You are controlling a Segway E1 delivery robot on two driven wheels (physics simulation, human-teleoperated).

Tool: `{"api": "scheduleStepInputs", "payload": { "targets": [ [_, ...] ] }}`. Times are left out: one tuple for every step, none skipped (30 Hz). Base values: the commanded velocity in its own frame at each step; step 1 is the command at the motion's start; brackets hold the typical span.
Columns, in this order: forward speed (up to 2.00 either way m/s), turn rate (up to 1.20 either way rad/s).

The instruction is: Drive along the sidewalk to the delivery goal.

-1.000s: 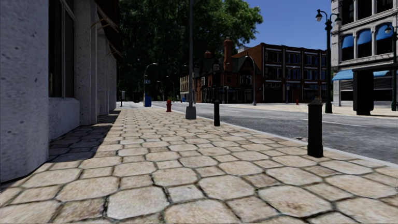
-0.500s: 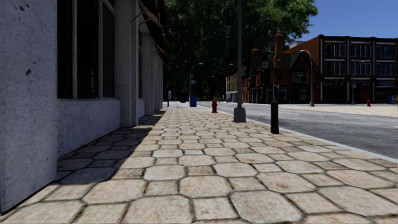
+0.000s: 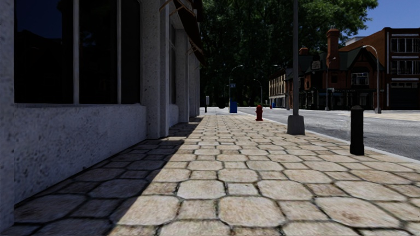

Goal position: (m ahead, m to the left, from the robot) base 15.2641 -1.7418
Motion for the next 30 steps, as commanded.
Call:
{"api": "scheduleStepInputs", "payload": {
  "targets": [
    [2.00,0.00],
    [2.00,0.00],
    [2.00,0.00],
    [2.00,0.00],
    [2.00,0.00],
    [2.00,0.00],
    [2.00,0.00],
    [2.00,0.00],
    [2.00,0.00],
    [2.00,0.00],
    [2.00,0.00],
    [2.00,0.00],
    [2.00,0.00],
    [2.00,0.00],
    [2.00,0.00],
    [2.00,0.00],
    [2.00,0.00],
    [2.00,0.00],
    [2.00,0.00],
    [2.00,0.00],
    [2.00,0.00],
    [2.00,0.00],
    [2.00,0.00],
    [2.00,0.00],
    [2.00,0.00],
    [2.00,0.00],
    [2.00,0.00],
    [2.00,0.00],
    [2.00,0.00],
    [2.00,0.00]
  ]
}}
